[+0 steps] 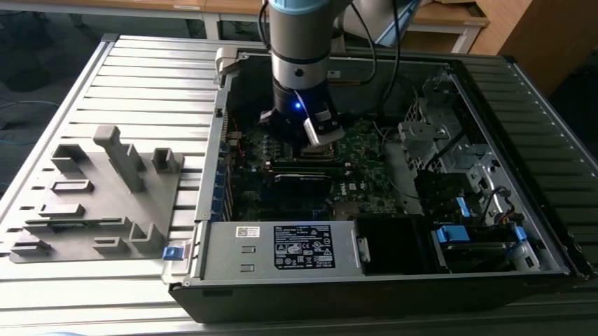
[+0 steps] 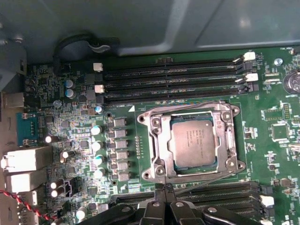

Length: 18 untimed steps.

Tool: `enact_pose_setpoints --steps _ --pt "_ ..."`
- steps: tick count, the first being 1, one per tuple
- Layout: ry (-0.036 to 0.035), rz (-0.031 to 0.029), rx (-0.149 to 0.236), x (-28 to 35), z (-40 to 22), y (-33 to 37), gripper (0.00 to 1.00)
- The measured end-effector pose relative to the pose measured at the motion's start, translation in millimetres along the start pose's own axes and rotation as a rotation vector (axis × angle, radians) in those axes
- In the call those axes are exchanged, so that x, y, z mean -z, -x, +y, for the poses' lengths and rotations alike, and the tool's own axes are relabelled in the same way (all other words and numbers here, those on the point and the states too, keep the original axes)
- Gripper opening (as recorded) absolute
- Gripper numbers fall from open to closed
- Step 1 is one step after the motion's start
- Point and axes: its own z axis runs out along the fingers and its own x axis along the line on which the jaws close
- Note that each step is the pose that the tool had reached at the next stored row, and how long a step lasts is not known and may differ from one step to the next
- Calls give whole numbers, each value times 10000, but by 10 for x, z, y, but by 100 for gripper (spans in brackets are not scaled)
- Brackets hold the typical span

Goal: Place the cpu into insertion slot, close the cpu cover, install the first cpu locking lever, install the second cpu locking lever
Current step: 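Install the second cpu locking lever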

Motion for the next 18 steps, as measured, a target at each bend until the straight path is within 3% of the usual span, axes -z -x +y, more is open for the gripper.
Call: enact_pose_setpoints --steps 9,15,18 --pt "0 1 0 -39 -5 -23 11" --pt "64 8 -3 -48 -15 -26 11" --pt "155 17 -10 -55 -30 -27 11"
